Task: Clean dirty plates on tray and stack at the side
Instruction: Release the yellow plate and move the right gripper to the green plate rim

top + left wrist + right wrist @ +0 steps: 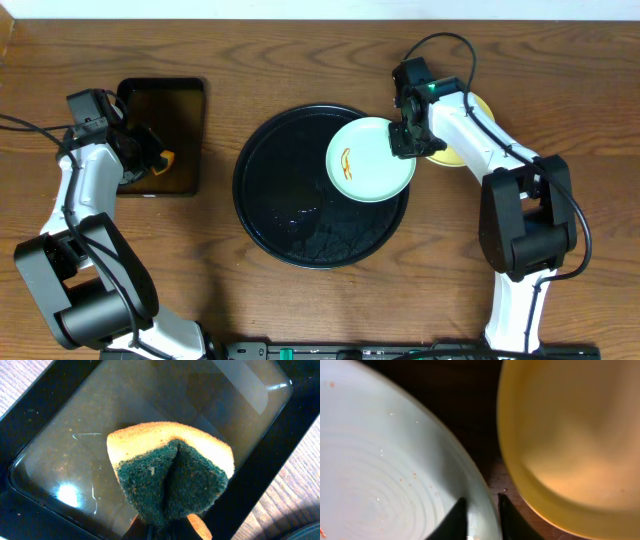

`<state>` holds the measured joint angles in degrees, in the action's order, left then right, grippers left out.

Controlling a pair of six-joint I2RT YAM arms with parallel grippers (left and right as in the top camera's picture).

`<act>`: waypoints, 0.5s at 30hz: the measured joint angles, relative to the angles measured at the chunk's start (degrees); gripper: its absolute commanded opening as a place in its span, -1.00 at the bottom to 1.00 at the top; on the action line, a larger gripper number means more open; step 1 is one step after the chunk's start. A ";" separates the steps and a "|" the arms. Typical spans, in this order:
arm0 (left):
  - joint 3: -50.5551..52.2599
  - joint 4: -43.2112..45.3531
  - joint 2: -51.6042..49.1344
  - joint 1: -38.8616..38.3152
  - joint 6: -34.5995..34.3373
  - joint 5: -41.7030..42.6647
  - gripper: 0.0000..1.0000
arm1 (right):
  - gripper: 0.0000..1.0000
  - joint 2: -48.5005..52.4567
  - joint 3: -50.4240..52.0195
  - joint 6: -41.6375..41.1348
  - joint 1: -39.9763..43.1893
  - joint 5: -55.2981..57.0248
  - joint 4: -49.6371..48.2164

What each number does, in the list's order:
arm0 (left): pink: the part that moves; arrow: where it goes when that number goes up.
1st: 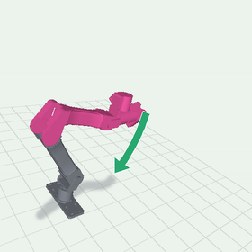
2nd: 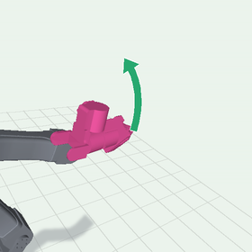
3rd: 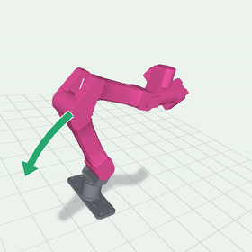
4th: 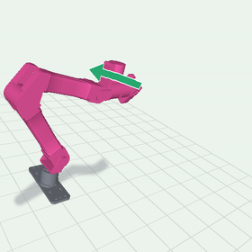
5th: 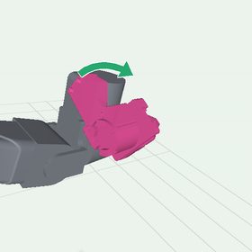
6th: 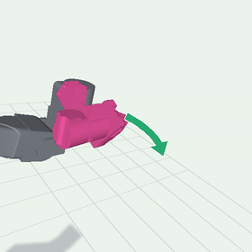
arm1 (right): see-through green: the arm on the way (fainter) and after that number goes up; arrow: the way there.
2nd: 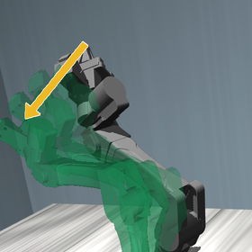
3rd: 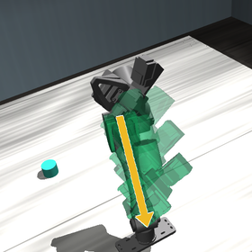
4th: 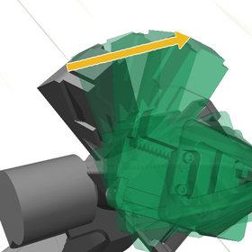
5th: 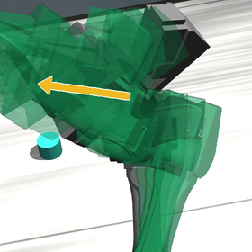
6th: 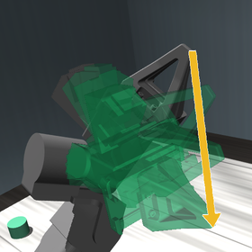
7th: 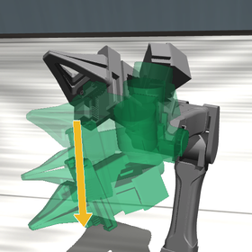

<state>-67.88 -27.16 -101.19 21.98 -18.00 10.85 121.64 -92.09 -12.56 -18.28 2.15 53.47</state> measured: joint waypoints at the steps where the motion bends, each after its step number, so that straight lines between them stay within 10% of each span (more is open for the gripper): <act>1: 0.00 0.00 0.00 0.00 0.00 0.00 -0.85 | -0.98 0.00 0.00 0.09 0.00 -0.07 0.00; 15: 0.00 -0.07 0.00 0.00 0.00 0.00 -0.85 | -0.98 -0.11 -0.79 -0.24 0.00 -12.37 0.55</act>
<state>-67.88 -27.22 -101.19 21.98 -18.00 10.85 121.54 -92.88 -12.80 -18.28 -10.22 54.02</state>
